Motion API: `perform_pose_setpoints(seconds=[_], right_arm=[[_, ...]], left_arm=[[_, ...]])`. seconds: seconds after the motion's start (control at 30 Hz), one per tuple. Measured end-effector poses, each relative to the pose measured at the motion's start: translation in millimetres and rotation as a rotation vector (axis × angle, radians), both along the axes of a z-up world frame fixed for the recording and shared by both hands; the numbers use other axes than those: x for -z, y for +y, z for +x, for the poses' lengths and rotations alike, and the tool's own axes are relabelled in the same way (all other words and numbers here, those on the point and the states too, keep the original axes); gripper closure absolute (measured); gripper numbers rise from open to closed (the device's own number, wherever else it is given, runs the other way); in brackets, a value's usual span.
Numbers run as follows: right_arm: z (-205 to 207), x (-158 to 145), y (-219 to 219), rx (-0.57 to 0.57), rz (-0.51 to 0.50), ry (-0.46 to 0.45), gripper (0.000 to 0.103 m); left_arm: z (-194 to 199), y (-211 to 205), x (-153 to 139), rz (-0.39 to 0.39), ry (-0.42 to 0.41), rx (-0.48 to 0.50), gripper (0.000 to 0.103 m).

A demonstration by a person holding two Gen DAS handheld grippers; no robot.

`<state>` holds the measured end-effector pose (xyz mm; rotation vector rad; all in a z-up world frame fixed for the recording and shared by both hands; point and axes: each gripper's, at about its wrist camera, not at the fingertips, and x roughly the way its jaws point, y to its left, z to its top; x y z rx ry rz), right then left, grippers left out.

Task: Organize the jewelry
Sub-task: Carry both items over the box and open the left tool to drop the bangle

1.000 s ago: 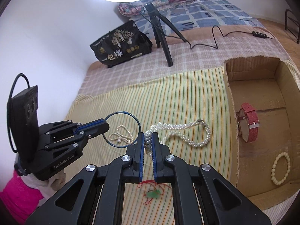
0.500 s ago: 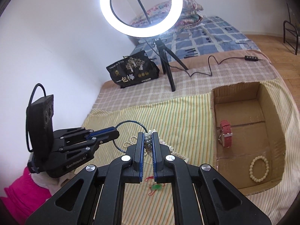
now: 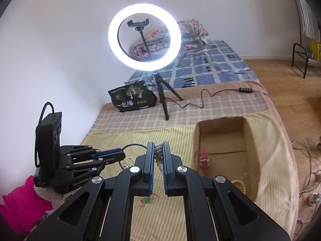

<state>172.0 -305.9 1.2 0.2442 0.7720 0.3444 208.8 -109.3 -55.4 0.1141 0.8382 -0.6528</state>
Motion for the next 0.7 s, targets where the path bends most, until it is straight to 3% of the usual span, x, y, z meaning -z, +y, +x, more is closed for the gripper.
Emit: perform_pose_setpoints(seconds=[0.3,0.7], right_arm=[[7,-11,-31,0.056,-0.114,-0.011,0.097],[51,6,-64,0.108,-0.195,0.010,0.097]], left_arm=[[-4,-47,2,-0.010,-0.004,0.062,0.102],[-6,-101,36,0.022,0.023,0.125,0.102]])
